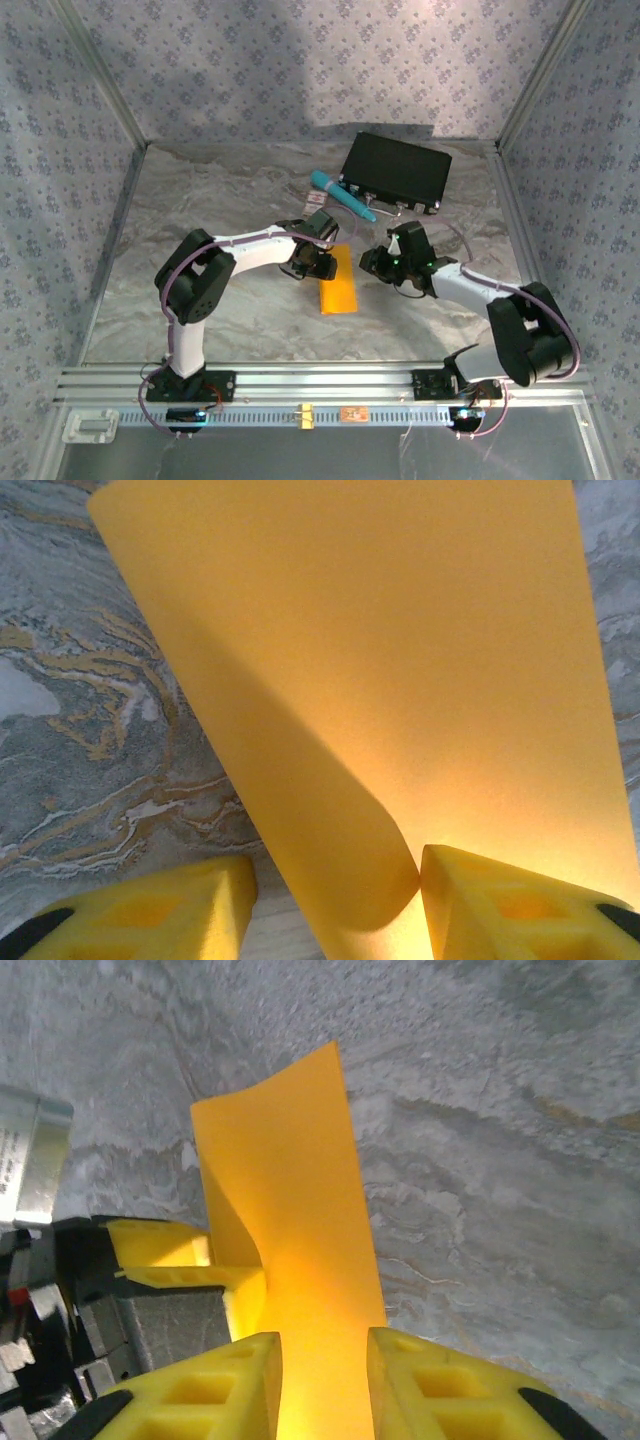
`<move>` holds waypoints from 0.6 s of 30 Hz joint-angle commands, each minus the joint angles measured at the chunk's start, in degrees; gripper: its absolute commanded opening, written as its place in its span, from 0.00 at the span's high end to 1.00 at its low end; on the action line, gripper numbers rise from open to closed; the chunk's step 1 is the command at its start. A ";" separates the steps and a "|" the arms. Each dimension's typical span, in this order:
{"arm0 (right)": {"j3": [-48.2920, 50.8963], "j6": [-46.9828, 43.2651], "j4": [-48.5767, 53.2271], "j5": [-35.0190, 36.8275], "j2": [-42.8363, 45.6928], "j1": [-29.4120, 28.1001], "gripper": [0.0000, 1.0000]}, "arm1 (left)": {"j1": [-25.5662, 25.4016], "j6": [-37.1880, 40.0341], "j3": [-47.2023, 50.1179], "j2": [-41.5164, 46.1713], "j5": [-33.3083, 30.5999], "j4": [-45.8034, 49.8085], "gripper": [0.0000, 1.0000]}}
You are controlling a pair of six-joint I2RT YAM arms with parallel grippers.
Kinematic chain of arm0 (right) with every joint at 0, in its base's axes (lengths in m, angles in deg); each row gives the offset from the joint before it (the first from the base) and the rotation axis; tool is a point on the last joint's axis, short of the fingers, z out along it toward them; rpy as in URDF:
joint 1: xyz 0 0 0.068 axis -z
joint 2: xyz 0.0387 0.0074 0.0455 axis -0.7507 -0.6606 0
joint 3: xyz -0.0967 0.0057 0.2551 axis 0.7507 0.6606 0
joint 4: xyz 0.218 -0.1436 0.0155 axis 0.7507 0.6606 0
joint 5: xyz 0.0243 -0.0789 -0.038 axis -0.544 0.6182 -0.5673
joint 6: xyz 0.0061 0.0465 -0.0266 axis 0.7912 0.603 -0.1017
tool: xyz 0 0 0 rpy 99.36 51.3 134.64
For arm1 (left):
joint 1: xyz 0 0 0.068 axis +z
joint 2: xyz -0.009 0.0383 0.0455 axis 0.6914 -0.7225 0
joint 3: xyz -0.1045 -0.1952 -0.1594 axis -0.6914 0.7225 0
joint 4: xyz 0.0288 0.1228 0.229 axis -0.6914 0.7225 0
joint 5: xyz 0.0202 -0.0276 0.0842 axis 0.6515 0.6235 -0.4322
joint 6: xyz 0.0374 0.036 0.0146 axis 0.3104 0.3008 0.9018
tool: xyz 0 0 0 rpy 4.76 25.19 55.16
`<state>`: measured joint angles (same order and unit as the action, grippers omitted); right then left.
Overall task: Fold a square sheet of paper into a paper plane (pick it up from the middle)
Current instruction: Hold the square sheet of paper at the center of the table.
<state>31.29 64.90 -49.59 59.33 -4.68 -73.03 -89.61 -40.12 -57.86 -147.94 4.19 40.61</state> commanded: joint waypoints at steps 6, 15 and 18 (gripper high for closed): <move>-3.94 -1.25 -2.85 -4.68 -7.82 -2.43 1.00 | 0.05 1.02 0.91 -4.62 -1.22 -3.14 0.50; -7.18 -1.54 -4.38 -5.60 -14.93 -4.35 1.00 | 0.08 0.89 1.23 -4.68 -1.20 -3.16 0.50; -7.89 -1.43 -5.04 -6.18 -16.44 -4.88 1.00 | 0.07 0.89 1.28 -4.73 -1.15 -3.36 0.50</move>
<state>24.96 64.22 -53.62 54.57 -19.70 -77.34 -89.61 -40.12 -57.86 -147.94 4.19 40.59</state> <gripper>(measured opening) 0.052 0.501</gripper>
